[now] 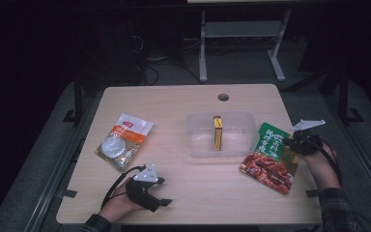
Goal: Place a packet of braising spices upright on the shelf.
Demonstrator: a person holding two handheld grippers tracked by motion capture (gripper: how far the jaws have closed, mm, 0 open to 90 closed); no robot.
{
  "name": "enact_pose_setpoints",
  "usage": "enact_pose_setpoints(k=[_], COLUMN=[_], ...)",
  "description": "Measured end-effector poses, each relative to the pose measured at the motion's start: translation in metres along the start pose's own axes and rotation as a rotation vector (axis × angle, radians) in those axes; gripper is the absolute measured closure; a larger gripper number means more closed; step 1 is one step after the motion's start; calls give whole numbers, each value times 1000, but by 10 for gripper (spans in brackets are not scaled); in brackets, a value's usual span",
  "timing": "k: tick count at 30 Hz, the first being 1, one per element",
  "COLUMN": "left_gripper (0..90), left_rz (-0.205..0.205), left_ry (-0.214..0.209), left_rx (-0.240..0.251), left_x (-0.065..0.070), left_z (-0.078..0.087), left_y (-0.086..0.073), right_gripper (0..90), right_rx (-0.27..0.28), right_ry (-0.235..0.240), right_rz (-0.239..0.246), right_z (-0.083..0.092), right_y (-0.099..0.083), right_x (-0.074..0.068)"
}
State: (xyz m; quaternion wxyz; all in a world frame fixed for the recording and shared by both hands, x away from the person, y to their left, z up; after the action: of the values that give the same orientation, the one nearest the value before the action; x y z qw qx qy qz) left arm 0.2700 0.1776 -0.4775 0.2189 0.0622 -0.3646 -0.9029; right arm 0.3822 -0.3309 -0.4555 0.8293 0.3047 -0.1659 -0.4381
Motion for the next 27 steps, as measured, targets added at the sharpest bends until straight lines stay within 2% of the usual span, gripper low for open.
enact_pose_setpoints(k=[3, 6, 8, 9, 13, 18, 27], left_gripper=[196, 195, 196, 196, 196, 196, 196], left_rz=[-1, 0, -7, -6, -2, -2, -5], left_ry=[0, -1, -2, -2, -5, -4, -4], left_rx=[-1, -4, -8, -7, -5, -7, -7], left_x=[-1, -1, -1, -1, 0, 0, 1], left_z=[0, 0, 1, 1, -1, -1, 0], left_y=[0, -1, -1, -1, -1, -1, -1], right_gripper=[900, 900, 900, 900, 900, 900, 900], right_rx=[24, 19, 18, 28, 16, -34, -66], right_ry=[-29, -60, -60, -36, -25, -28, -24], right_rz=[-42, -82, -88, -113, -112, -102, -81], right_z=[-10, -23, -24, -28, -35, -43, -38], right_y=[10, 16, 16, 16, 16, 13, 7], right_x=[15, 29, 31, 34, 35, 34, 31])
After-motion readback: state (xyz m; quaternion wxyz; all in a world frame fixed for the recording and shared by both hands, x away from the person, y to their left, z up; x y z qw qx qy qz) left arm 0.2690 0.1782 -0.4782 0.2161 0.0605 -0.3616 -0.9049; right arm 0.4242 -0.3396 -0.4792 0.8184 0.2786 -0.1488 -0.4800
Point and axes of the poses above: each handheld gripper's, and its own axes: z roughly backward along the jaws, y roughly out of its top, x roughly to its right, the point moved 2 cm from there along -z, roughly forward along the jaws, and after that the axes turned 7 degrees about y, right-handed, at the moved point
